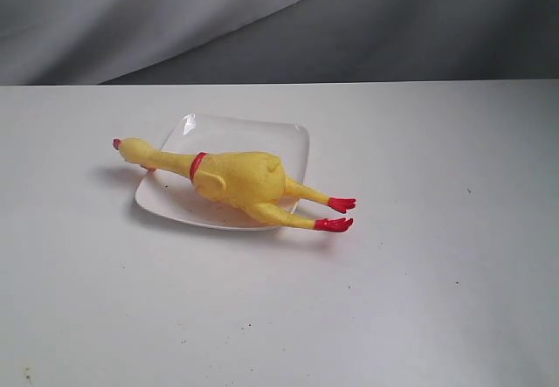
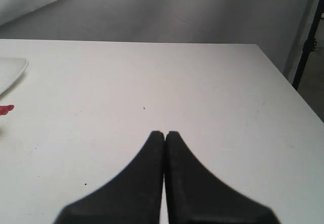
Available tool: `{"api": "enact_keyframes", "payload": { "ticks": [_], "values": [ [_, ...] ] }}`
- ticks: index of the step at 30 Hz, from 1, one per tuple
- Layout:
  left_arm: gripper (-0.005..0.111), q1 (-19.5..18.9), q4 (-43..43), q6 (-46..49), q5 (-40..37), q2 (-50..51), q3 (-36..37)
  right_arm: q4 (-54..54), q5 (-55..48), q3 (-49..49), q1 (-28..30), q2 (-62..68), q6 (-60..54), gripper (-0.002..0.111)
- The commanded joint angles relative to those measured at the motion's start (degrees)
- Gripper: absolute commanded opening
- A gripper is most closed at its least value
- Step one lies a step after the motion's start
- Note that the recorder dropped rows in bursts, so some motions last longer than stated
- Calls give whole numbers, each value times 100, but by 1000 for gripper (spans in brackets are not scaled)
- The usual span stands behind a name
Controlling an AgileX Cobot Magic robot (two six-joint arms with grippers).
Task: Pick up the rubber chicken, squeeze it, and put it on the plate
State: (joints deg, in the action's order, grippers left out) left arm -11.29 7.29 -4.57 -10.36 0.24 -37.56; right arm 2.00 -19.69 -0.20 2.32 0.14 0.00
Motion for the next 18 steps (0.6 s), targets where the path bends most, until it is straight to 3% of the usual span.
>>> {"api": "enact_keyframes", "payload": {
  "ticks": [1, 7, 13, 18],
  "values": [
    [1, -14, -126, 17, -1153, -24, 128, -4, 12, 20, 47, -14, 0, 0],
    [1, -14, -167, 17, -984, 54, 1312, -4, 12, 20, 47, -14, 0, 0],
    [1, -14, -337, 17, 296, 79, 2772, -4, 12, 20, 47, -14, 0, 0],
    [1, -14, -402, -152, 412, 55, 3645, -4, 12, 20, 47, -14, 0, 0]
  ]
}}
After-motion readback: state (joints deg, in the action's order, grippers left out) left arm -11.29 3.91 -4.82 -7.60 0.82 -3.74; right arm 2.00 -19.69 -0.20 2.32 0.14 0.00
